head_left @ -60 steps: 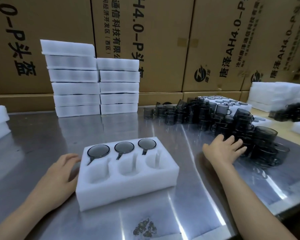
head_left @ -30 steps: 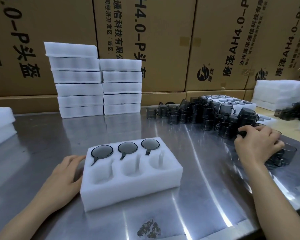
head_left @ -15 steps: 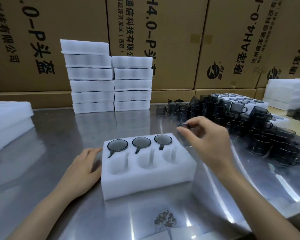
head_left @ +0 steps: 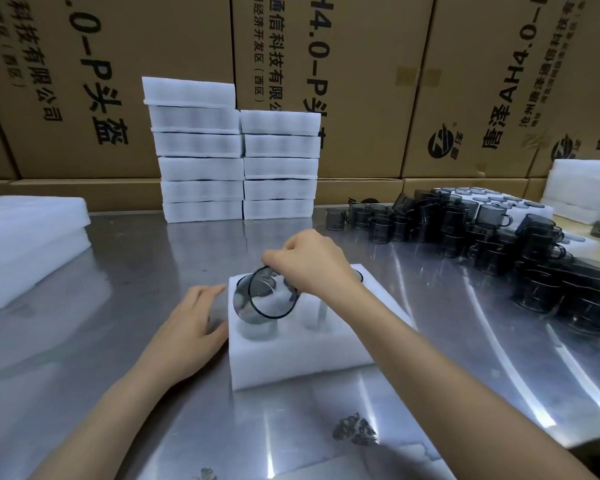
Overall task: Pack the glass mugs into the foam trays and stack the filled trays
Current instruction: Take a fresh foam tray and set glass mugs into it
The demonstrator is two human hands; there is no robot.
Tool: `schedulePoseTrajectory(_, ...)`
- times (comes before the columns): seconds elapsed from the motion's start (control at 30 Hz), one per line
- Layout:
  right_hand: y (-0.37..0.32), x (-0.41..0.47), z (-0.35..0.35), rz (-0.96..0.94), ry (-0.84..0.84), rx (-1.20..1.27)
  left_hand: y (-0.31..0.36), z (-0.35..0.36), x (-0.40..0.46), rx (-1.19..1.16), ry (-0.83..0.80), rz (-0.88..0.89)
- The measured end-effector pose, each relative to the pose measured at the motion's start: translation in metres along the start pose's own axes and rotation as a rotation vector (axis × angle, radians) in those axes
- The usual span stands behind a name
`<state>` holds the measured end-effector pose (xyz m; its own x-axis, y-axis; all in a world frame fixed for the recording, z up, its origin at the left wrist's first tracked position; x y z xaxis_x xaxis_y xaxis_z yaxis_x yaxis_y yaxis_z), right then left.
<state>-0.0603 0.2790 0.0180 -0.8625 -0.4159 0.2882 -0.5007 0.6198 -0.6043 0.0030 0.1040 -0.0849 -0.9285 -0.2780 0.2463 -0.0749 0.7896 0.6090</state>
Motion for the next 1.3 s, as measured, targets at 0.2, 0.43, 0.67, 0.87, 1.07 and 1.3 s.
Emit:
schedulePoseTrajectory(0.2, 0.012, 0.010, 0.009, 0.144, -0.168, 0.029, 0.020, -0.015, -0.005, -0.021, 0.228, 0.160)
schedulePoseTrajectory(0.43, 0.022, 0.015, 0.001, 0.212, -0.334, 0.130, 0.059, -0.027, -0.030, -0.206, 0.271, 0.490)
schedulePoseTrajectory(0.67, 0.024, 0.014, 0.010, 0.253, -0.408, 0.192, 0.064, -0.022, -0.033, -0.003, 0.178, 0.579)
schedulePoseTrajectory(0.87, 0.023, 0.010, 0.011, 0.202, -0.336, 0.198, 0.061, -0.021, -0.031, -0.003, 0.162, 0.492)
schedulePoseTrajectory(1.07, 0.030, -0.018, 0.003, -0.099, 0.121, 0.356, 0.060, -0.021, -0.031, 0.048, 0.134, 0.450)
schedulePoseTrajectory(1.3, 0.039, -0.068, 0.019, -0.566, 0.071, -0.104, 0.061, -0.024, -0.037, -0.035, 0.283, 0.479)
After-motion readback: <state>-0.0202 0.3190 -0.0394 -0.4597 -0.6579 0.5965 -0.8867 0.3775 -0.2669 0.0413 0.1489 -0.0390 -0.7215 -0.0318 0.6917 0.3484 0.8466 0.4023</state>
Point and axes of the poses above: each hand's wrist, its own x-axis towards the middle knuckle, its own z-axis out of the palm, y = z × x, the point moved 1 cm from there along x, towards the middle knuckle, and after that the axes turned 5 degrees about -z, right-handed, at the moved point
